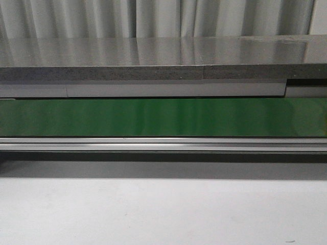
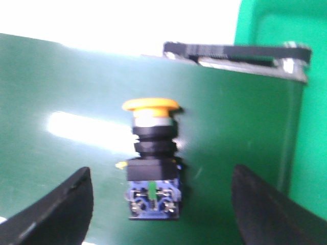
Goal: Move button from right to left
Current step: 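Set the button down on the green belt and open the right gripper, then raise the right gripper away from the button on the belt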
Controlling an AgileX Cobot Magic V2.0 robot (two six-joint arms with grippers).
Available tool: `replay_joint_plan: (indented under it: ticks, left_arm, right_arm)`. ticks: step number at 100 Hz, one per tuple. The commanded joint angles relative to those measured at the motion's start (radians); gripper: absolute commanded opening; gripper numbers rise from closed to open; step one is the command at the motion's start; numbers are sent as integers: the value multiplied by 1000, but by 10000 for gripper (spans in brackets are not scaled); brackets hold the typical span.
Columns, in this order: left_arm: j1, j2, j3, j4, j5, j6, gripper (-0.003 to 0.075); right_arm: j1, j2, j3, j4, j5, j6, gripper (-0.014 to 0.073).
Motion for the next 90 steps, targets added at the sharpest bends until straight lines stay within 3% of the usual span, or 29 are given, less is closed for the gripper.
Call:
replay_joint_plan:
  ticks: [1, 26, 61, 90]
  left_arm:
    - [-7, -36, 41, -9, -81, -10, 5]
    - [-7, -36, 41, -9, -81, -10, 5]
    - [-7, -36, 41, -9, -81, -10, 5]
    - [-7, -36, 41, -9, -81, -10, 5]
  right_arm:
    - [33, -87, -22, 34, -42, -11, 531]
    - [140, -264, 55, 34, -167, -11, 531]
    - [252, -588, 334, 34, -407, -11, 531]
    - [271, -896, 560, 69, -434, -11, 531]
